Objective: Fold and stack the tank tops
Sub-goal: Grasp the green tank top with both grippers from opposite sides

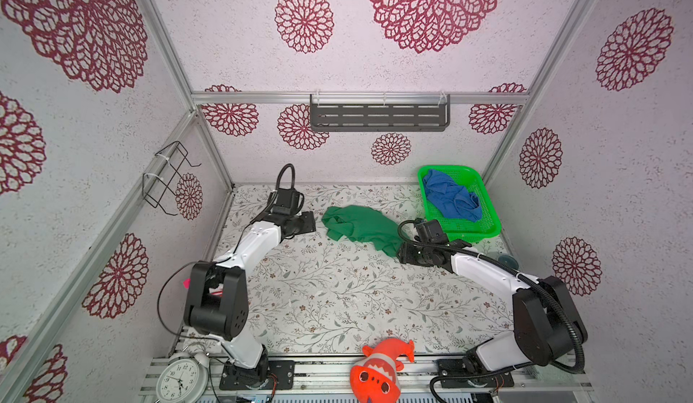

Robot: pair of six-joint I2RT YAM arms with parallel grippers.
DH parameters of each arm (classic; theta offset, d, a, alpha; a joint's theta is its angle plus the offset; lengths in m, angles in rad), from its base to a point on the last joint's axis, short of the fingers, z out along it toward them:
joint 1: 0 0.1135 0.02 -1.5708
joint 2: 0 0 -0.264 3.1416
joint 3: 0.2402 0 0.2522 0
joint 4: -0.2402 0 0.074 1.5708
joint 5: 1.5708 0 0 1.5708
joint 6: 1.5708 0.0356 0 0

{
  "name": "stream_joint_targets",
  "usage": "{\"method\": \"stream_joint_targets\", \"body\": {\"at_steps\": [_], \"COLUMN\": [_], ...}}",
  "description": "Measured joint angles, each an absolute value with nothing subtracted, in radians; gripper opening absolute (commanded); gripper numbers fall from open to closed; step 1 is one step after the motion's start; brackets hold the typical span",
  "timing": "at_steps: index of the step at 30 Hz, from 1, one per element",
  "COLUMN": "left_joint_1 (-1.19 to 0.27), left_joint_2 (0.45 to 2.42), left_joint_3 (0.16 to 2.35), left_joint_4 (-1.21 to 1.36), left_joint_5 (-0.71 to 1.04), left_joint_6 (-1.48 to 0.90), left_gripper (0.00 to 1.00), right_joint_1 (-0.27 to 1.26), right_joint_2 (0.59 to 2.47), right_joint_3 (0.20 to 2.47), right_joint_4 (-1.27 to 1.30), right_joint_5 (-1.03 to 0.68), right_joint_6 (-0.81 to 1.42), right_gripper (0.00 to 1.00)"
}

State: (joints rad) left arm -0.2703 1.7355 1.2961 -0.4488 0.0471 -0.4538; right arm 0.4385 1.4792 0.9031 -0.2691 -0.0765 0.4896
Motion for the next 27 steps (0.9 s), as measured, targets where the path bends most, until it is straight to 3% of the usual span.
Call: {"method": "stream_joint_targets", "body": {"at_steps": [8, 15, 17, 22, 27], "left_joint_1": [-0.439, -0.49, -0.491, -0.491, -0.491], "left_joint_2": [1.927, 2.097, 2.136, 2.168, 2.155], "left_joint_3": [1.485, 1.575, 1.59, 1.593, 1.598], "left_joint_4": [-0.432, -0.421, -0.42, -0.402, -0.384], "left_joint_5": [0.096, 0.131, 0.148, 0.168, 0.167], "left_joint_6": [-0.546, -0.616, -0.638, -0.688, -0.699], "left_gripper": [0.64, 0.63, 0.52, 0.16, 0.0], "right_joint_1": [0.435, 0.413, 0.41, 0.41, 0.41], "right_joint_2": [1.475, 1.438, 1.438, 1.473, 1.579], "right_joint_3": [0.834, 0.799, 0.793, 0.794, 0.83], "right_joint_4": [-0.224, -0.16, -0.127, -0.05, 0.0], "right_joint_5": [-0.037, -0.041, -0.052, -0.089, -0.114], "right_joint_6": [0.489, 0.503, 0.518, 0.545, 0.554], "right_gripper": [0.69, 0.7, 0.69, 0.68, 0.64]}}
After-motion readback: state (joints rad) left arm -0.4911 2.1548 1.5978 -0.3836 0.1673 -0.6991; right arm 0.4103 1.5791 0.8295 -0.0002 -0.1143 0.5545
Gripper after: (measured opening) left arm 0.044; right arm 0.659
